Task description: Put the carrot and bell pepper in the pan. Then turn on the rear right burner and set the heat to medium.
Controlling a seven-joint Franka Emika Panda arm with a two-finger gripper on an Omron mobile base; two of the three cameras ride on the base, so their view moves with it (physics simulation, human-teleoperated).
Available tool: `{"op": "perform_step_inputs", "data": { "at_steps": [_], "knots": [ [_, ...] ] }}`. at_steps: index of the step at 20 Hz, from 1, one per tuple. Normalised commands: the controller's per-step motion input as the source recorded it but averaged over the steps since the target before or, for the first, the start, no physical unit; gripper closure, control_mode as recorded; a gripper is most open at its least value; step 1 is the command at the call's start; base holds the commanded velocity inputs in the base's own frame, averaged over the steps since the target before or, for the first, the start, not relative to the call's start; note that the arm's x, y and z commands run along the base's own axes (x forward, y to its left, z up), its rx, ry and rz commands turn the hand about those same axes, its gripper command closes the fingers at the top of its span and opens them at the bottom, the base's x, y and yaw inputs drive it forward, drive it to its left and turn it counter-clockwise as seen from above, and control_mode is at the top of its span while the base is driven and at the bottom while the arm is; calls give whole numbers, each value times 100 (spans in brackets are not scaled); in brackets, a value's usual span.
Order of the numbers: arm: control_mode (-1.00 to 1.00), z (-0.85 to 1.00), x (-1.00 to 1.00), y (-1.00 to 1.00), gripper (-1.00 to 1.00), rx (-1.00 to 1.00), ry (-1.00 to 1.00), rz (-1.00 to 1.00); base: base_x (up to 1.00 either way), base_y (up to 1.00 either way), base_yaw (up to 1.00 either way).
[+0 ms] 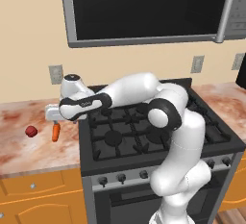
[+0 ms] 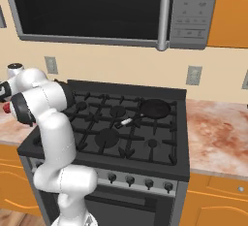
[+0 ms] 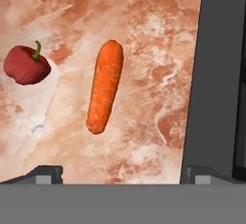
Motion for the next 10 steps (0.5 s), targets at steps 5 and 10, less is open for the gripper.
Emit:
{"op": "perform_step_inputs", "data": {
  "at_steps": [5, 10],
  "knots": [
    [-100, -16, 16, 10, -100, -2, 0, 0, 0, 0, 0],
    [-100, -8, 37, 15, -100, 0, 0, 0, 0, 0, 0]
  ]
}}
